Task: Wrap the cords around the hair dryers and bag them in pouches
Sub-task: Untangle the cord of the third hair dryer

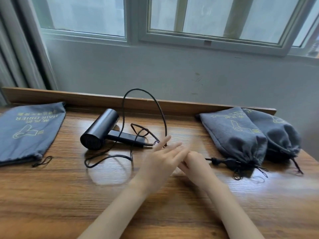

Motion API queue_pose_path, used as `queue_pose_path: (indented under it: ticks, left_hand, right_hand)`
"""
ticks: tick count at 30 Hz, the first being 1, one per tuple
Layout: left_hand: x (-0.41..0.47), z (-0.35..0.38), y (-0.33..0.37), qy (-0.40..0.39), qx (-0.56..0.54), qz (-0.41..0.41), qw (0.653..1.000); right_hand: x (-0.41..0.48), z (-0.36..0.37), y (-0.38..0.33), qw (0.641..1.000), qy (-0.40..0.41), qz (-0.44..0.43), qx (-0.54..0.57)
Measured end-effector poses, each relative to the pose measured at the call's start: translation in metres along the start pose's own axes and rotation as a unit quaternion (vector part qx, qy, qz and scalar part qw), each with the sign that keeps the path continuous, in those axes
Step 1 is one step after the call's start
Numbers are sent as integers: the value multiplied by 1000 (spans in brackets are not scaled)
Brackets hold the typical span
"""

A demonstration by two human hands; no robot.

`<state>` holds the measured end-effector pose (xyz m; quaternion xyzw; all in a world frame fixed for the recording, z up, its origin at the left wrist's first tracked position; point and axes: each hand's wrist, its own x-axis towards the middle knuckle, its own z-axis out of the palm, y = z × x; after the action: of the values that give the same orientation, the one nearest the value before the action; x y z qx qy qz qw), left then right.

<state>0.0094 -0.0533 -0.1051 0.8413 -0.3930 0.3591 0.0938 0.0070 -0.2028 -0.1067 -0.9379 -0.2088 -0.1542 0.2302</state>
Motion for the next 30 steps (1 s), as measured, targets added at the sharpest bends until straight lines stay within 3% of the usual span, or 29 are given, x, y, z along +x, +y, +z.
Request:
queue_pose_path:
  ticks: [4, 6, 8, 12, 15, 18, 19, 26, 28, 30]
  left_hand:
    - [-9, 1, -6, -92, -82, -97, 988]
    - [-11, 0, -16, -73, -112, -125, 983]
    - [-12, -8, -27, 4, -166, -181, 969]
    - [-12, -28, -45, 184, -303, -331, 874]
    - [-10, -32, -47, 248, -310, -395, 829]
    - [-10, -36, -51, 328, -332, -473, 747]
    - [-12, -37, -54, 341, -329, -484, 736]
    - [-3, -41, -38, 289, -413, -456, 734]
    - [0, -38, -32, 245, -443, -417, 755]
    - [2, -33, -25, 190, -458, -366, 788]
  right_hand:
    - [1, -3, 4, 997, -47, 5, 60]
    - [2, -5, 10, 997, -61, 29, 45]
    - [1, -8, 14, 997, -56, 60, 14]
    - [1, -10, 14, 997, -10, 78, 6]
    - [2, -9, 12, 996, 7, 88, -1]
    - [0, -9, 16, 996, -4, 90, -19]
    - [0, -10, 17, 996, 8, 89, -9]
    - [4, -8, 27, 980, 129, 84, 126]
    - [5, -12, 18, 976, 148, 54, 150]
    - [6, -11, 4, 976, 101, 19, 192]
